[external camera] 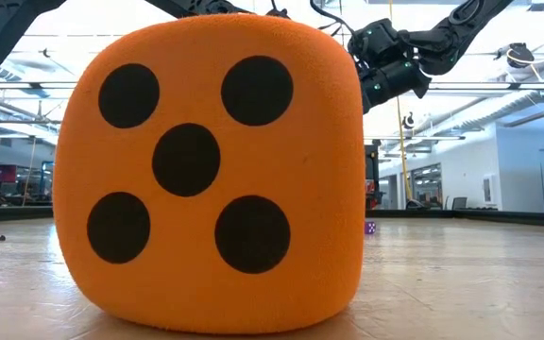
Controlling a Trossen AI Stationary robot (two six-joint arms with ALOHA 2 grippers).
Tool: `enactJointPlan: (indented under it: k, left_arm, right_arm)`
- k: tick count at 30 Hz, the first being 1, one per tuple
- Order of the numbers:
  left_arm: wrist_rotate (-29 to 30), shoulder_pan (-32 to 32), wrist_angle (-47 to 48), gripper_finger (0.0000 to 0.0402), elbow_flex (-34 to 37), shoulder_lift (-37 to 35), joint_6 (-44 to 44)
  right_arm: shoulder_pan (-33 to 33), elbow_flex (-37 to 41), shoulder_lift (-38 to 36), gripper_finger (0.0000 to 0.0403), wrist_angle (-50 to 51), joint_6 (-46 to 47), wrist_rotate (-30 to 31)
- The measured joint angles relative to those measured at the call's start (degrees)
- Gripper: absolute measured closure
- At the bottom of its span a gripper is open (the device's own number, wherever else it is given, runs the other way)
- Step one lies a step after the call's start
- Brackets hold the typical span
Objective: Pick & Place Dice
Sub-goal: Put the big red dice into the green bin
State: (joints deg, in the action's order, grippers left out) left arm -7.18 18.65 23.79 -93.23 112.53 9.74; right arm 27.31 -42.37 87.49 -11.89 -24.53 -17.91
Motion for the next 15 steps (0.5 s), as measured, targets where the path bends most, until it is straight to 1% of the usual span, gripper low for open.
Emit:
enactJointPlan:
  k: [15]
  left_arm:
    - [0.19, 0.04, 0.58, 0.0002, 0.00, -0.37, -0.24]
  right_arm:
    - [0.00, 0.00, 0.08, 0.0403, -0.71, 0.79, 0.02]
